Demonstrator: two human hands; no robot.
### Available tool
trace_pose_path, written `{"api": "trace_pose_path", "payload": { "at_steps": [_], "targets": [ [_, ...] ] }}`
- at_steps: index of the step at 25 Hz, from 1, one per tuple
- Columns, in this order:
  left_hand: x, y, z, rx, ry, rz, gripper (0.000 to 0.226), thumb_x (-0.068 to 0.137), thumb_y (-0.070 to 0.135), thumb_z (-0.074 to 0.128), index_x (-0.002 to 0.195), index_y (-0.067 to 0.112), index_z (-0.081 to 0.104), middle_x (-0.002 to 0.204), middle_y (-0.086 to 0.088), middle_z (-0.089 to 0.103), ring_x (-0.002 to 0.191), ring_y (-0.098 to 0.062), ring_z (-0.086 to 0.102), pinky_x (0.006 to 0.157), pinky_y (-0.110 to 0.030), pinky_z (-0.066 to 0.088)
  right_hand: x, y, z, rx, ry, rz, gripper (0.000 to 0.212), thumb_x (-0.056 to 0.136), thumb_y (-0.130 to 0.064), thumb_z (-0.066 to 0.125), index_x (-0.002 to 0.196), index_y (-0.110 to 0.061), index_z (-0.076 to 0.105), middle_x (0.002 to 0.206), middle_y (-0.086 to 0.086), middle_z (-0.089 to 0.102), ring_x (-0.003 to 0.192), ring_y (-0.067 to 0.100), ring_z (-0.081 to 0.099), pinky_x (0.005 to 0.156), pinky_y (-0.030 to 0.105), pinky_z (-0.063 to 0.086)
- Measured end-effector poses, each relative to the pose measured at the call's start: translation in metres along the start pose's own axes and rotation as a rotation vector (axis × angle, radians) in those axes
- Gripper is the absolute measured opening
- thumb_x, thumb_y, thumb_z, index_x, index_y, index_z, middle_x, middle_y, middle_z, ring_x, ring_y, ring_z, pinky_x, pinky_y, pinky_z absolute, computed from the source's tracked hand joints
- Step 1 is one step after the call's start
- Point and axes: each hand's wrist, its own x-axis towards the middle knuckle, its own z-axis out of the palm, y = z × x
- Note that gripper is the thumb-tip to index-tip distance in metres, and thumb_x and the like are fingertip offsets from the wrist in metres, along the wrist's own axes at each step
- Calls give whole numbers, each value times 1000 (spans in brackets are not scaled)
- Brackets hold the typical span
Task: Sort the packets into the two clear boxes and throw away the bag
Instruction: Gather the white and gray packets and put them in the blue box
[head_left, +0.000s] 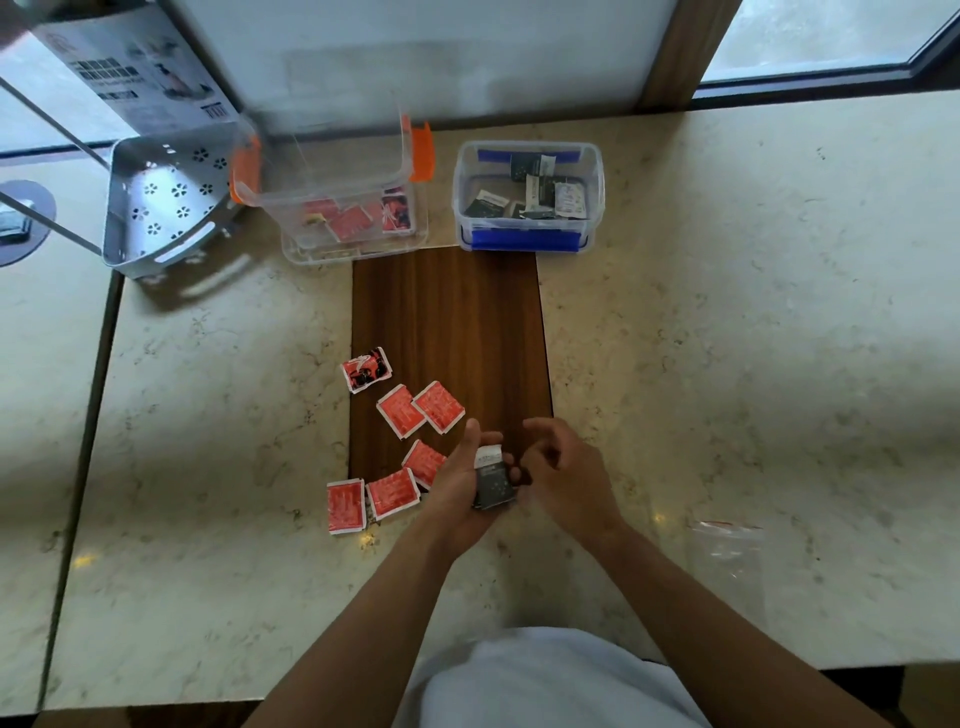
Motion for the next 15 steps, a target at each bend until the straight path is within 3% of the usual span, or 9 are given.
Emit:
{"api": "trace_pose_path", "payload": {
  "at_steps": [3, 7, 11, 15],
  "targets": [
    [6, 13, -1, -137, -3, -39, 47, 97, 54, 53, 112, 11, 62, 83, -13, 66, 72, -24, 65, 72, -41, 57, 36, -6, -19, 40, 93, 70, 16, 96, -15, 57, 107, -21, 67, 89, -5, 68, 76, 15, 66, 58, 16, 47],
    [22, 66, 24, -85, -89, 54, 60, 91, 64, 52, 117, 11, 61, 84, -13, 67, 74, -25, 67, 71, -40, 57, 91, -41, -36, -19, 73, -10, 12, 97, -27, 57, 101, -23, 68, 89, -7, 67, 79, 11, 64, 61, 17, 45],
    [29, 100, 48, 171, -271, 83, 81, 88, 77, 38, 137, 14, 54, 93, -14, 66, 73, -22, 64, 70, -37, 54, 95, -63, -30, -37, -44, -188, 18, 94, -38, 60, 109, -28, 61, 96, -9, 63, 83, 2, 62, 64, 13, 47],
    [26, 101, 49, 401, -389, -105, 84, 86, 82, 35, 120, 11, 62, 90, -15, 67, 68, -21, 60, 65, -35, 51, 86, -56, -31, -34, -355, -179, 29, 92, -38, 66, 120, -32, 60, 106, -12, 65, 92, 6, 66, 77, 24, 58]
  ]
}}
